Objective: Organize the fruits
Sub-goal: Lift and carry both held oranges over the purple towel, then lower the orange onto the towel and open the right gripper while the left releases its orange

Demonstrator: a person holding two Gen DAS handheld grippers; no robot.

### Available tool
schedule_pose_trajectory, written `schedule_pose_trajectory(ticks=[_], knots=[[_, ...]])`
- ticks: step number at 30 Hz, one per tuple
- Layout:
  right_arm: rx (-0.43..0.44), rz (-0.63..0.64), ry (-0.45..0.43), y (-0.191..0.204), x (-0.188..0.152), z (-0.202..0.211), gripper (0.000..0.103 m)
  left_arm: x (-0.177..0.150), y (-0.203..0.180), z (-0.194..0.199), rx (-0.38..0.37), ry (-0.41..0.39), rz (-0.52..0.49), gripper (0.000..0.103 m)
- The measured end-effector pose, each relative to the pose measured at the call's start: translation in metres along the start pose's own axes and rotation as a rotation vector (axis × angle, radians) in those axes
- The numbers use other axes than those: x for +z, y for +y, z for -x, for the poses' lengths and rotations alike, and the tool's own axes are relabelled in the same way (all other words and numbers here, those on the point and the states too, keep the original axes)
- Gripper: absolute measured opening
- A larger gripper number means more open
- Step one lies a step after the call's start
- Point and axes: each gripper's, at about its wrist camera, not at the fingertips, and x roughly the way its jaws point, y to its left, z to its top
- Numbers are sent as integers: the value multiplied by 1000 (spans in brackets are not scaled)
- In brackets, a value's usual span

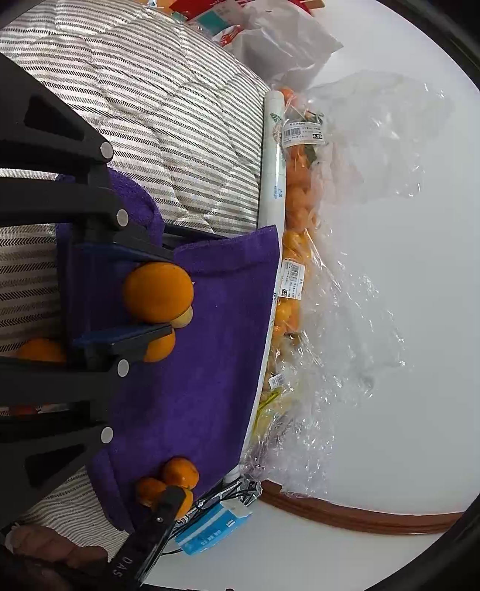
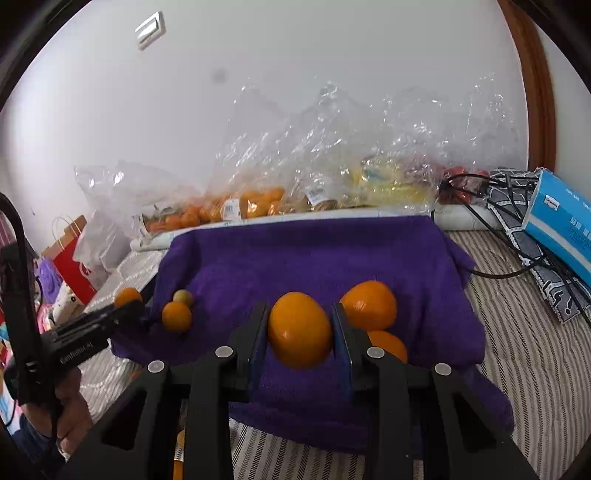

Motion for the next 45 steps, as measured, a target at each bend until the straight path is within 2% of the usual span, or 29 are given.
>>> schedule_pose_trajectory(ticks=[28, 45], knots=[[-44, 112, 70, 20, -13, -16, 33, -3, -3, -8, -19, 56, -22, 30], [-37, 122, 51, 22, -12, -12, 33, -4, -4, -9, -20, 60, -32, 30]])
